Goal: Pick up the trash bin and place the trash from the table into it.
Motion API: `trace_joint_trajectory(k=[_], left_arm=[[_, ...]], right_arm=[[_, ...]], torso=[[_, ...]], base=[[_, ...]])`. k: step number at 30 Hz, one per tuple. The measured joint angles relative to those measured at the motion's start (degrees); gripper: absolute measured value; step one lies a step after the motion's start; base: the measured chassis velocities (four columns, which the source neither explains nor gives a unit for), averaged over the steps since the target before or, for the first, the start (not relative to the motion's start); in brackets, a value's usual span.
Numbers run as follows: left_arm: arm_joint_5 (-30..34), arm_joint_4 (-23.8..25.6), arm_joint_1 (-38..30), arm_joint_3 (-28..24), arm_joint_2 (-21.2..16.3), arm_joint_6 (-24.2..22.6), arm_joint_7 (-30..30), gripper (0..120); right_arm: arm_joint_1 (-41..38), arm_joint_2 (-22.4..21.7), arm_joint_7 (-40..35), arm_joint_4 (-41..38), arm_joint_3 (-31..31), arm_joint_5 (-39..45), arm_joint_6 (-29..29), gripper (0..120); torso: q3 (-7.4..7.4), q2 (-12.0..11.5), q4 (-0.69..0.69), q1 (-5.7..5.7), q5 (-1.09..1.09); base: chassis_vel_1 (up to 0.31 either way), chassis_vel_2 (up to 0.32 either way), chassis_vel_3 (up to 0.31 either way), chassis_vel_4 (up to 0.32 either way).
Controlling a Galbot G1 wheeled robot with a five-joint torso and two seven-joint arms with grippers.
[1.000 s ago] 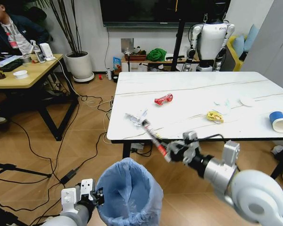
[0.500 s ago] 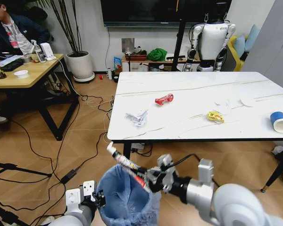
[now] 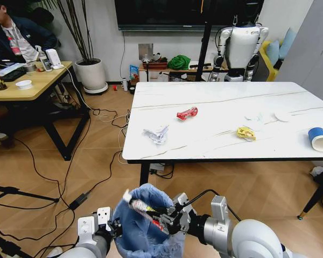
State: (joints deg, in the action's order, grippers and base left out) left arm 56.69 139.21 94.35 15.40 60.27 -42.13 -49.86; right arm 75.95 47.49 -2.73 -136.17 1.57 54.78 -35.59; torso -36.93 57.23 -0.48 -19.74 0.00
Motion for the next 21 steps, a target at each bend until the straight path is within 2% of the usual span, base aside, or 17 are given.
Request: trace_joint_trajectory(k=[3, 5, 7, 8, 11, 12, 15, 16, 17, 21], left_arm=[[0.04, 0.01, -0.12, -0.04, 0.02, 0.00, 0.12, 0], [0.04, 0.00, -0.14, -0.05, 0.03, 0.00, 0.16, 0], [0.01, -0.02, -0.08, -0.07, 0.05, 0.00, 0.22, 0], [0.01, -0.02, -0.08, -0.07, 0.05, 0.00, 0.22, 0], [-1.11, -0.44, 0.22, -0.54, 0.29, 0.00, 0.79, 0], [-1.11, -0.44, 0.22, -0.54, 0.29, 0.00, 0.79, 0], [-3.82, -0.99, 0.49, -1.23, 0.74, 0.00, 1.98, 0], [-3.82, -0.99, 0.49, -1.23, 0.74, 0.00, 1.98, 0], [-4.53, -1.10, 0.62, -1.49, 0.91, 0.00, 2.30, 0], [-5.49, -1.35, 0.98, -1.97, 1.35, 0.00, 2.60, 0]], right_arm=[[0.16, -0.07, -0.04, -0.31, 0.12, -0.11, 0.11, 49], [0.09, -0.04, -0.07, -0.48, 0.54, -0.10, 0.28, 52], [-1.27, 0.41, -0.70, -1.33, 3.02, 1.11, 1.26, 63], [-1.27, 0.41, -0.70, -1.33, 3.02, 1.11, 1.26, 63], [-4.24, 0.82, -2.02, -1.81, 7.82, 3.04, 2.95, 77], [-4.24, 0.82, -2.02, -1.81, 7.82, 3.04, 2.95, 77], [-7.64, 1.27, -4.16, 0.03, 12.56, 3.85, 3.80, 90], [-7.64, 1.27, -4.16, 0.03, 12.56, 3.85, 3.80, 90], [-9.44, 1.51, -5.79, 1.14, 13.40, 4.74, 3.85, 98], [-14.39, 2.45, -9.84, 4.17, 12.98, 7.48, 3.97, 100]], torso=[[0.00, 0.00, 0.00, 0.00, 0.00], [0.00, 0.00, 0.00, 0.00, 0.00], [0.00, 0.00, -0.01, 0.00, 0.00], [0.00, 0.00, -0.01, 0.00, 0.00], [0.00, 0.00, 0.01, 0.00, 0.00], [0.00, 0.00, 0.01, 0.00, 0.00], [0.00, 0.00, -0.01, 0.00, 0.00], [0.00, 0.00, -0.01, 0.00, 0.00], [0.00, 0.00, -0.01, 0.00, 0.01], [0.00, 0.00, -0.01, 0.00, 0.00]], base=[[0.000, 0.000, 0.000, 0.000], [0.000, 0.000, 0.000, 0.000], [0.000, 0.000, 0.000, 0.000], [0.000, 0.000, 0.000, 0.000], [0.000, 0.000, 0.000, 0.000], [0.000, 0.000, 0.000, 0.000], [0.000, 0.000, 0.000, 0.000], [0.000, 0.000, 0.000, 0.000], [0.000, 0.000, 0.000, 0.000], [0.000, 0.000, 0.000, 0.000]])
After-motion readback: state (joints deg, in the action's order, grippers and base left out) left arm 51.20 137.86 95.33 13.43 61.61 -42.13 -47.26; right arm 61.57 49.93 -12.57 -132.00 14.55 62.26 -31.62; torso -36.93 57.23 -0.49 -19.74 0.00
